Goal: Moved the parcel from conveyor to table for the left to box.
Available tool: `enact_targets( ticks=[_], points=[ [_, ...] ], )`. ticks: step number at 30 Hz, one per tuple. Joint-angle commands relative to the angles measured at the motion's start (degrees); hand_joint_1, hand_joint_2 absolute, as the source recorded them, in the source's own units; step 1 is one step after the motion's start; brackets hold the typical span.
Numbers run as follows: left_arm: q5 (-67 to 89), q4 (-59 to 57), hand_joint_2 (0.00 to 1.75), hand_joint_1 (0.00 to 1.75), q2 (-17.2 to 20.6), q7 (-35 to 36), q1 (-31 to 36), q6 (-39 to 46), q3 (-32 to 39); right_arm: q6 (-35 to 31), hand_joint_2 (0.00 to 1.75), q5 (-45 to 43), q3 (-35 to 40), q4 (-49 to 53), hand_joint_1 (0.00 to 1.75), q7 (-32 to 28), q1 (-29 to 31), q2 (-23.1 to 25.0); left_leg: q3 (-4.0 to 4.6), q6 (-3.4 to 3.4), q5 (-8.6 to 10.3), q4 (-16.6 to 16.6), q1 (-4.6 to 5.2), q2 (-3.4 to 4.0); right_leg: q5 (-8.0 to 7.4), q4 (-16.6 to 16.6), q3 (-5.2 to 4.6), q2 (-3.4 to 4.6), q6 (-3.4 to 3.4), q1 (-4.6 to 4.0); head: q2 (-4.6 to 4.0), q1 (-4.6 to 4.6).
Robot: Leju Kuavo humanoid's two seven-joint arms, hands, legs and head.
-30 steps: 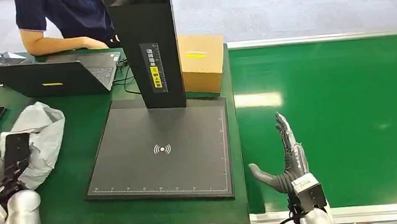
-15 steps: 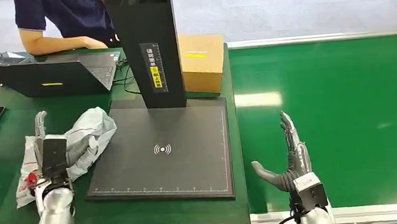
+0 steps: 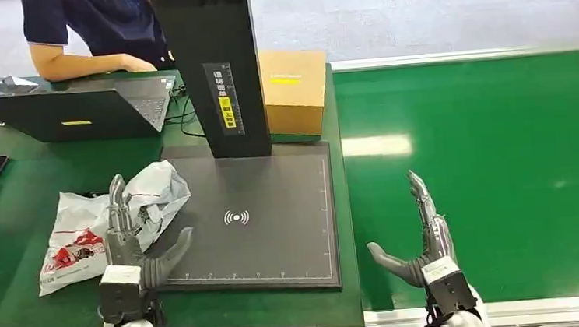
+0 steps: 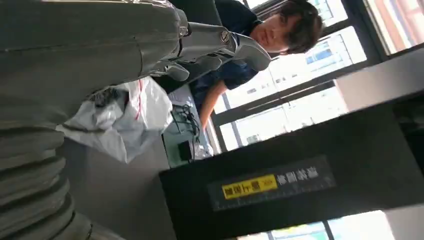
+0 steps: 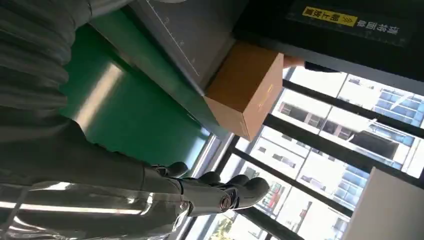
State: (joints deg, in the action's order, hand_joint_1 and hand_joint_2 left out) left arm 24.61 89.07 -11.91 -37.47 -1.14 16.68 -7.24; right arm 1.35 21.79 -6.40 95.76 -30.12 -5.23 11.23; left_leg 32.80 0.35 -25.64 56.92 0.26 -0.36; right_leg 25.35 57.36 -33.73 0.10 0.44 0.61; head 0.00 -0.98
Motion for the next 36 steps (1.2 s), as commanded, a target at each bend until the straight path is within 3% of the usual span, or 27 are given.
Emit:
enact_targets(
  ticks=[1,10,17,25,36],
  points=[
    [-5.16,-2.35,1.75,0.0,0.38,-2.53,-2.95,2.95,-8.77,-0.91,1.75,-1.9,4.67,-3.05,0.0,-2.14,-2.56,-3.04,-0.1,0.03,0.0,-0.06,-0.01,-0.03,0.01,-0.08,0.13,-0.05,-0.01,-0.02,0.0,0.02],
    [-9.2,2.35,1.75,0.0,1.59,-2.53,-8.46,5.52,-13.92,-2.56,1.75,-4.47,13.05,1.42,0.0,-3.48,-7.74,-2.51,-0.09,0.05,-0.05,-0.05,-0.02,0.05,0.04,-0.04,0.1,0.02,-0.02,-0.03,0.0,0.02],
    [-7.31,3.2,1.75,0.0,-0.6,-2.53,-9.85,2.02,-10.23,-8.42,1.75,-5.56,18.06,0.33,0.0,-1.76,-6.88,-1.77,-0.05,0.04,-0.04,-0.04,-0.02,0.12,0.01,-0.02,0.03,0.1,-0.01,-0.02,0.0,0.02],
    [-3.56,1.91,1.75,0.0,-3.75,-2.31,-8.55,-3.25,-4.5,-12.12,1.75,-2.44,16.85,-1.07,0.0,-1.32,-2.59,0.43,-0.03,0.06,0.02,-0.05,-0.02,0.15,-0.03,-0.03,0.02,0.12,-0.01,-0.02,0.0,0.02],
    [-0.57,-1.03,1.75,0.0,-3.88,-2.1,-7.01,-3.69,-4.39,-15.77,1.75,-0.69,16.95,-0.17,0.0,-1.28,-4.96,-0.2,-0.1,0.03,0.07,-0.1,-0.02,0.0,0.01,-0.07,0.12,-0.03,0.0,-0.02,0.0,0.02]
  ],
)
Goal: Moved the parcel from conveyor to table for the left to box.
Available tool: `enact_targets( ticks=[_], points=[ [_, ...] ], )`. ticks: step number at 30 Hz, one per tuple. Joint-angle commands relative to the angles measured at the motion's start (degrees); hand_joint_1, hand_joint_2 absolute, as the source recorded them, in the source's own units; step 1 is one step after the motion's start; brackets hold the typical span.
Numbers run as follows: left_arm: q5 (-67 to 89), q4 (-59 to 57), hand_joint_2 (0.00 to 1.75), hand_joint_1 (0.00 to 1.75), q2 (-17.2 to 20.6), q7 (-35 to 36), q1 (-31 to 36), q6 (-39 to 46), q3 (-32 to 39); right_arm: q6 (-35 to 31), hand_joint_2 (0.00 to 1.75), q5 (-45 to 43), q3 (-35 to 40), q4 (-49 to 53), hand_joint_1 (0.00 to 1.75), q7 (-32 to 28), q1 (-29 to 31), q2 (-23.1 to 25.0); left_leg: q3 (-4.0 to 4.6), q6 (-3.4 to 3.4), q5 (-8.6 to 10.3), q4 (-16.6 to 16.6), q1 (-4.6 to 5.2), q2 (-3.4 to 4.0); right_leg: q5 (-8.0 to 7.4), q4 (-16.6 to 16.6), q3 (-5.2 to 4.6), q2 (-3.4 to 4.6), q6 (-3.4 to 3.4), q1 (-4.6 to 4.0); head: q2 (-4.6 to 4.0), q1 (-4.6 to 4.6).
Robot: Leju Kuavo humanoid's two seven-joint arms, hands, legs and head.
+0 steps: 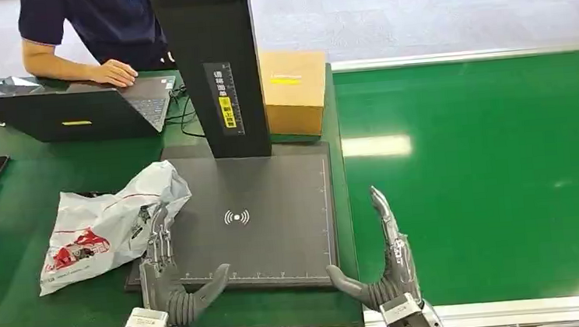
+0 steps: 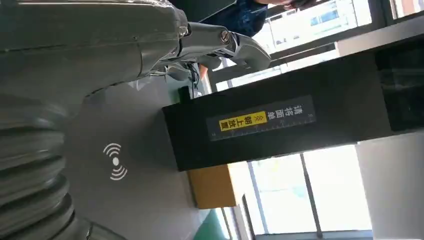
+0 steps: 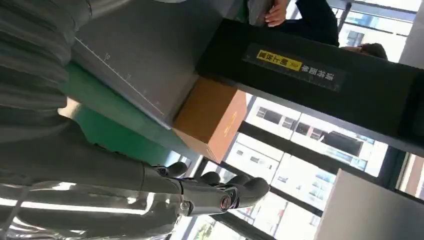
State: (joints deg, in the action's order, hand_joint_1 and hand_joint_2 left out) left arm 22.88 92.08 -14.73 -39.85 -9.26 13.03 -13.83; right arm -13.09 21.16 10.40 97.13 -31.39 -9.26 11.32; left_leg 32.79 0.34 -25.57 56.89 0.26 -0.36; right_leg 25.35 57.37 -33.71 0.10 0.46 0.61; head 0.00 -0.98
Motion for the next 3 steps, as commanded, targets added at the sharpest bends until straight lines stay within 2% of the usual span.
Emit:
enact_targets(
  ticks=[1,3],
  points=[
    [1.46,-4.14,1.75,0.0,-1.04,0.37,0.98,0.02,2.07,-1.59,1.75,-0.22,0.14,-1.73,0.0,-0.2,-1.15,-0.47,-0.11,0.04,0.0,-0.08,0.0,-0.04,0.02,-0.08,0.12,-0.06,-0.02,-0.01,0.0,0.02],
    [2.25,-4.2,1.75,0.0,-0.95,0.58,0.6,0.42,1.8,-1.99,1.75,-0.52,0.17,-2.04,0.0,-0.38,-1.59,-0.72,-0.12,0.04,0.0,-0.08,-0.01,-0.06,0.02,-0.09,0.14,-0.09,-0.02,-0.01,0.0,0.02]
  ],
)
